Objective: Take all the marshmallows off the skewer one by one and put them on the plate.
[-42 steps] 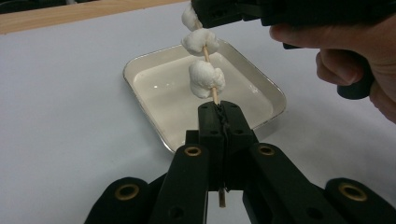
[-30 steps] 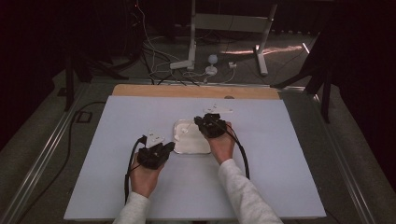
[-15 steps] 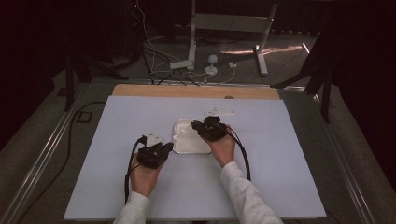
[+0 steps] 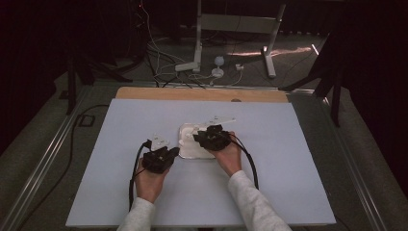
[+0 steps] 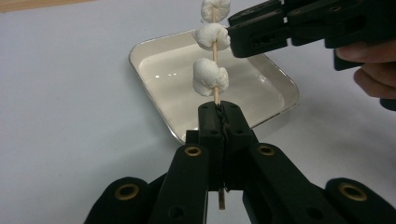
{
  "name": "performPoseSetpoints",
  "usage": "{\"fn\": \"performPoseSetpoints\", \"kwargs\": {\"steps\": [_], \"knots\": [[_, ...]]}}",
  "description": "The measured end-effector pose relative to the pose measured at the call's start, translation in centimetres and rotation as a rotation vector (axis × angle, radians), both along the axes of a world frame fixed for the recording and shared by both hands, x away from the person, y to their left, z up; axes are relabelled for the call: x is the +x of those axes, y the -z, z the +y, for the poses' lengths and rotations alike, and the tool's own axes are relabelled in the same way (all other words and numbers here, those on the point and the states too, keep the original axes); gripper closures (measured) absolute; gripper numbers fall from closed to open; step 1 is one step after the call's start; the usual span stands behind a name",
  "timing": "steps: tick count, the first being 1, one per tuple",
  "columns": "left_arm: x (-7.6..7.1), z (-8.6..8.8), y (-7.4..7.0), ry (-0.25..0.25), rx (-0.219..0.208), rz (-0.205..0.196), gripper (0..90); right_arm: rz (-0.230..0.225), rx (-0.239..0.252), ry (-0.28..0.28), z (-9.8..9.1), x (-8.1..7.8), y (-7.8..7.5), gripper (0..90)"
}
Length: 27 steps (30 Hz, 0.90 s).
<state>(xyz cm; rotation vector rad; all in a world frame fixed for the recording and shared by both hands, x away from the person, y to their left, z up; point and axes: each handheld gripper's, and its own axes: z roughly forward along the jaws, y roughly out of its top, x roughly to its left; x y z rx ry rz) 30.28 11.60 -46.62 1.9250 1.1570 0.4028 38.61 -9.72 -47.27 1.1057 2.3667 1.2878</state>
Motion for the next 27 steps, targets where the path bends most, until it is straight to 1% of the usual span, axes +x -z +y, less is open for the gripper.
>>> {"fn": "performPoseSetpoints", "kwargs": {"steps": [1,2,3,4,10,15,16,19,22,25,26,27], "knots": [[0.0,0.0,0.0,0.004,0.002,0.003,90.0,-0.003,0.005,0.016,0.0,0.1,0.0,73.2],[0.0,0.0,0.0,0.009,0.002,0.007,90.0,-0.002,0.022,0.023,-0.1,0.2,0.0,74.5],[0.0,-0.1,0.0,0.017,0.002,0.011,90.0,-0.002,0.022,0.023,-0.1,0.2,0.0,74.5],[0.0,-0.1,0.1,0.023,0.001,0.011,90.0,0.004,0.038,0.028,-0.2,0.4,0.0,75.1],[-0.1,-0.3,0.1,0.035,-0.001,0.012,90.0,0.021,0.051,0.067,-0.7,0.9,0.1,78.2],[-0.1,-0.4,0.1,0.050,0.004,0.004,90.0,0.044,0.060,0.085,-0.7,1.2,0.4,77.2],[-0.2,-0.5,0.1,0.050,0.007,0.001,90.0,0.045,0.056,0.093,-0.7,1.3,0.4,77.0],[-0.2,-0.5,0.0,0.053,0.015,-0.004,90.0,0.055,0.071,0.112,-0.7,1.5,0.5,74.2],[-0.2,-0.4,0.0,0.050,0.019,-0.007,89.9,0.061,0.075,0.121,-0.6,1.6,0.4,69.5],[-0.2,-0.3,-0.1,0.048,0.020,-0.009,90.0,0.077,0.111,0.132,-0.9,1.8,0.3,64.9],[-0.2,-0.2,-0.1,0.052,0.015,-0.008,90.0,0.082,0.116,0.133,-0.9,1.9,0.3,63.9],[-0.2,-0.3,-0.1,0.053,0.014,-0.010,89.9,0.083,0.110,0.132,-0.9,1.9,0.2,63.8]]}}
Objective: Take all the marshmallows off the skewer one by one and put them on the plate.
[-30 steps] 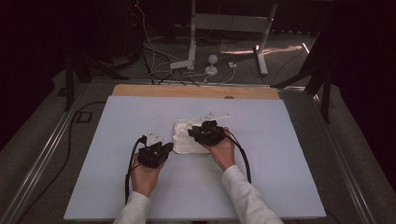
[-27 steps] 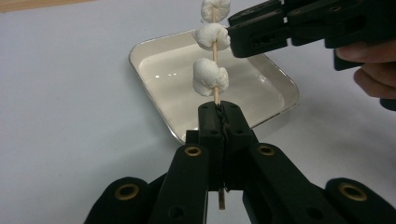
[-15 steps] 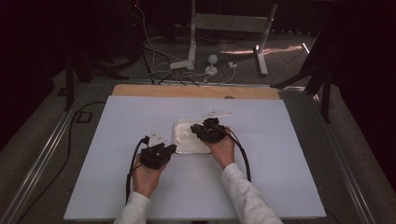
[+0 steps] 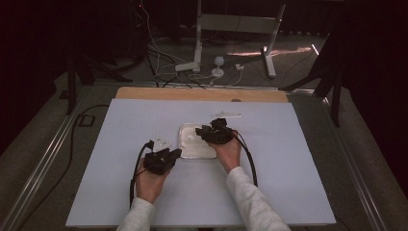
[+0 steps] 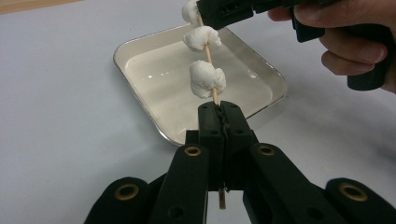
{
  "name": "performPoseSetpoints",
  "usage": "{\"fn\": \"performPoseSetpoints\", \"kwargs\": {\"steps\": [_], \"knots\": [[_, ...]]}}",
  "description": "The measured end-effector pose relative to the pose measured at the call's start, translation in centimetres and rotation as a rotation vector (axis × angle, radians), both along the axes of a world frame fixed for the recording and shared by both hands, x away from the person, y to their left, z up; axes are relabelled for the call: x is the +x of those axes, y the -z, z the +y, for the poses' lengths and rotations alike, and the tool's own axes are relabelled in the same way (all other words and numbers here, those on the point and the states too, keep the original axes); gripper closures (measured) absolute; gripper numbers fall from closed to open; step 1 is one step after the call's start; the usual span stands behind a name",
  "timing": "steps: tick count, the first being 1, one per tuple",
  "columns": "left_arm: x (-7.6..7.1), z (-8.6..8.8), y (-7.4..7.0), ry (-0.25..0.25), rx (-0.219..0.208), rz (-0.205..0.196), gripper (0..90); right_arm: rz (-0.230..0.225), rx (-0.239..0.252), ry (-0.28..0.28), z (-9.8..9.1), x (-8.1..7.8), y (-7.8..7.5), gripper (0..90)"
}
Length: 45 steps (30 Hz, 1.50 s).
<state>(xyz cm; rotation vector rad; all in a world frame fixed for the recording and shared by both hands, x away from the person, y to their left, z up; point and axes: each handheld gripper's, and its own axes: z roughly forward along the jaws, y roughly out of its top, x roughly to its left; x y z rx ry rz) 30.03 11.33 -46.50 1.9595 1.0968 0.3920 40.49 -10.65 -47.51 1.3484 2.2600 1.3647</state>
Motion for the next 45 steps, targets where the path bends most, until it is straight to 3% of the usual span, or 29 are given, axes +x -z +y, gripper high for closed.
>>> {"fn": "performPoseSetpoints", "kwargs": {"steps": [2,6,8,10,15,17,18,20,23,29,33,38,43,45], "knots": [[0.0,-0.2,0.0,0.001,0.004,-0.002,89.9,-0.009,-0.025,-0.007,0.1,0.0,0.0,64.1],[0.0,-0.3,0.0,-0.002,0.011,0.003,89.9,-0.015,-0.053,-0.023,0.4,-0.1,0.0,77.5],[-0.1,-0.1,0.0,-0.001,0.007,0.003,90.0,-0.039,-0.087,0.004,0.6,-0.3,0.0,84.3],[0.0,0.0,-0.1,-0.005,0.004,0.004,90.0,-0.030,-0.072,0.004,0.5,-0.1,0.0,85.4],[0.0,-0.3,0.0,-0.003,0.009,0.011,90.0,-0.046,-0.128,0.020,0.5,-0.2,-0.1,87.9],[-0.1,-0.2,0.0,0.003,0.010,0.010,90.0,-0.050,-0.145,0.047,0.5,-0.1,0.1,88.7],[-0.2,-0.1,-0.1,-0.002,0.008,0.007,90.0,-0.059,-0.176,0.074,0.5,-0.1,0.1,88.8],[-0.1,0.3,-0.2,-0.014,0.004,0.007,90.0,-0.032,-0.135,0.084,-0.2,0.2,0.3,87.6],[0.2,0.6,0.0,-0.022,-0.001,0.022,90.0,-0.020,-0.082,0.034,-0.8,0.1,0.1,72.2],[0.2,0.4,0.3,-0.026,0.002,0.026,90.0,-0.028,-0.038,-0.020,-1.0,-0.4,-0.5,66.8],[0.2,0.5,0.2,-0.035,-0.010,0.012,89.9,0.008,0.020,-0.056,-1.0,-0.9,-0.7,59.7],[0.1,0.5,0.1,-0.043,-0.026,-0.007,89.9,0.014,0.041,-0.129,-0.4,-2.4,-0.9,56.9],[0.0,0.6,0.1,-0.053,-0.057,-0.025,89.9,0.010,0.029,-0.170,0.3,-3.6,-0.7,62.1],[-0.1,0.7,0.0,-0.033,-0.074,-0.044,89.9,0.023,0.041,-0.182,0.4,-3.8,-0.5,62.8]]}}
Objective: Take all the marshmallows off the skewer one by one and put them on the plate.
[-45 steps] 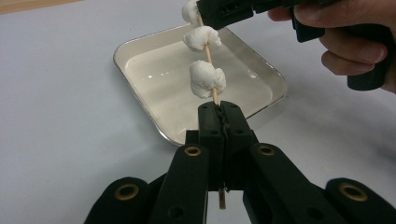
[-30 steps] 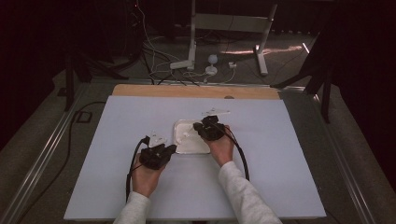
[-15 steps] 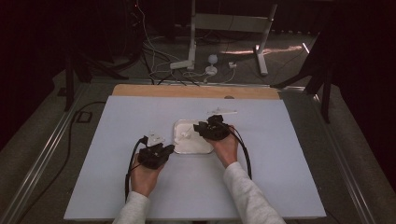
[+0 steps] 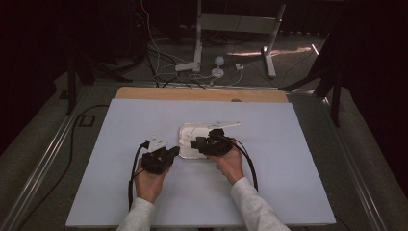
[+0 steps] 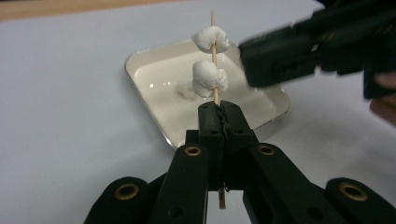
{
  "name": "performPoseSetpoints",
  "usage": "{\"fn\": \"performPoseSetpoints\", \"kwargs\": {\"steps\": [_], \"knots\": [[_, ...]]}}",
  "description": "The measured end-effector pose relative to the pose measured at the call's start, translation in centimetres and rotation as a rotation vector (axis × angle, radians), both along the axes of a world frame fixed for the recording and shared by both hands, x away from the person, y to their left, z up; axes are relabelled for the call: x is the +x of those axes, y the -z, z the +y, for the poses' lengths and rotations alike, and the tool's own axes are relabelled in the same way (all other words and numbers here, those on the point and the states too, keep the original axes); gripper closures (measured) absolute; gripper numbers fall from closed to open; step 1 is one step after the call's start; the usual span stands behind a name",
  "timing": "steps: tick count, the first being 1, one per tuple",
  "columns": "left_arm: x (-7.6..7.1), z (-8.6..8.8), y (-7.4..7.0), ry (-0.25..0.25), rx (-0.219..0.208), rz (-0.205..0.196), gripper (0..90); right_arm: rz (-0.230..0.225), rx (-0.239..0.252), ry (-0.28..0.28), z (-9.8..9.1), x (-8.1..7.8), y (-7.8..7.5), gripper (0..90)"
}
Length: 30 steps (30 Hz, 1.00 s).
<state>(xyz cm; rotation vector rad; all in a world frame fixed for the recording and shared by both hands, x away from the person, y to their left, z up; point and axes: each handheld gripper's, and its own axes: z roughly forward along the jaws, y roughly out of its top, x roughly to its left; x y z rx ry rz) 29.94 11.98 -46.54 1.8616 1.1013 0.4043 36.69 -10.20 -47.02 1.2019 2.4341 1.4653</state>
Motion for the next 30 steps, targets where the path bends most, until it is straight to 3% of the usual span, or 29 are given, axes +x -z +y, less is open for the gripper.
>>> {"fn": "performPoseSetpoints", "kwargs": {"steps": [5,11,23,26,30], "knots": [[0.0,-0.2,0.1,0.020,-0.009,-0.015,89.8,0.075,0.153,0.000,-0.2,0.2,0.1,68.6],[0.1,0.0,0.3,0.033,-0.033,-0.013,89.8,0.145,0.248,0.016,-0.5,0.8,0.1,72.9],[0.0,0.0,0.8,0.043,-0.072,-0.014,88.9,0.197,0.283,0.067,-0.5,1.3,0.2,77.8],[0.2,-0.4,1.2,0.071,-0.071,0.016,88.4,0.171,0.328,0.034,-0.7,1.3,0.0,81.2],[0.2,-0.7,1.3,0.064,-0.047,0.021,88.7,0.110,0.316,-0.010,-0.4,0.8,-0.6,82.0]]}}
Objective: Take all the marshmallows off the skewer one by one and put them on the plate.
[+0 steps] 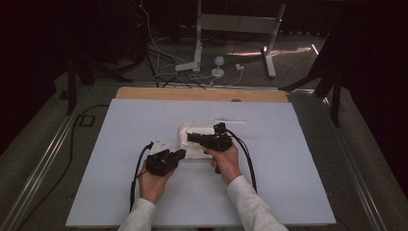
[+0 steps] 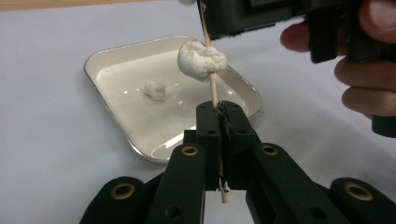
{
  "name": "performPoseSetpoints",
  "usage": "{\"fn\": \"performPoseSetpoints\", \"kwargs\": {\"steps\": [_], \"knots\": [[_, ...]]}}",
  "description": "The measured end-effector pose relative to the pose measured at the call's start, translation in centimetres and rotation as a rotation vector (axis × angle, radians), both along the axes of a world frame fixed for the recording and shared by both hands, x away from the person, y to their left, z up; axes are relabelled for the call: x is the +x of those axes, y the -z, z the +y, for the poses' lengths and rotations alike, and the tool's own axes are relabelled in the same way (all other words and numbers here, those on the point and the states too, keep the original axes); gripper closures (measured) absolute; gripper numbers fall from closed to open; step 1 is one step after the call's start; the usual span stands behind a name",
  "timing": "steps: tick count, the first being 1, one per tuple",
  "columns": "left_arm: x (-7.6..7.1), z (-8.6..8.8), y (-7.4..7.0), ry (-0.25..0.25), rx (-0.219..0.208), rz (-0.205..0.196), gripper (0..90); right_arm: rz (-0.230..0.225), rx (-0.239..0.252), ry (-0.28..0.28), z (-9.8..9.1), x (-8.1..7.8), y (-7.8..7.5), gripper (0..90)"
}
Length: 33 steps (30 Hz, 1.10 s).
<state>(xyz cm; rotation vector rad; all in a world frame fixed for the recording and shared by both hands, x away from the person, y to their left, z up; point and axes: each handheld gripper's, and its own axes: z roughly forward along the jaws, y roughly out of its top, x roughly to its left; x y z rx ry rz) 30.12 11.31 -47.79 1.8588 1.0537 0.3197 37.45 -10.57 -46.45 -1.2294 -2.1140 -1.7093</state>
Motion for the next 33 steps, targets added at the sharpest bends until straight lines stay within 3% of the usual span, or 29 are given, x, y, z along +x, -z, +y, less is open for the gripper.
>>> {"fn": "performPoseSetpoints", "kwargs": {"steps": [4,7,9,13,18,19,21,22,24,33], "knots": [[-0.1,0.3,-0.3,-0.022,-0.008,-0.021,89.9,-0.001,-0.020,0.002,0.0,-0.1,0.0,74.8],[-0.1,0.1,-0.2,-0.008,-0.008,-0.019,89.9,-0.001,-0.010,-0.003,0.1,-0.1,0.0,73.0],[-0.2,-0.1,-0.1,0.012,-0.006,-0.026,89.9,-0.004,0.007,-0.013,0.3,-0.2,-0.1,74.3],[-0.2,-0.3,-0.2,0.018,0.018,-0.028,90.0,-0.011,-0.026,-0.009,0.6,-0.2,-0.3,83.0],[-0.2,-0.3,-0.3,0.021,0.027,-0.031,90.0,-0.022,-0.027,0.032,0.5,-0.4,-0.7,84.7],[-0.3,-0.4,-0.1,0.028,0.057,-0.025,90.0,-0.027,-0.025,0.047,0.5,-0.4,-0.8,85.2],[-0.4,-0.1,0.1,0.041,0.017,-0.021,90.0,-0.022,0.029,0.115,-0.6,0.1,-1.4,86.0],[-0.3,-0.2,-0.1,0.045,0.020,-0.026,90.0,-0.012,0.038,0.111,-0.9,0.4,-1.6,85.8],[-0.4,-0.6,-0.2,0.056,0.054,-0.046,90.0,-0.038,0.012,0.102,-1.1,0.4,-2.0,85.6],[-0.6,0.1,-0.4,0.057,0.054,-0.060,90.0,-0.081,-0.013,0.084,-0.7,0.3,-2.6,85.1]]}}
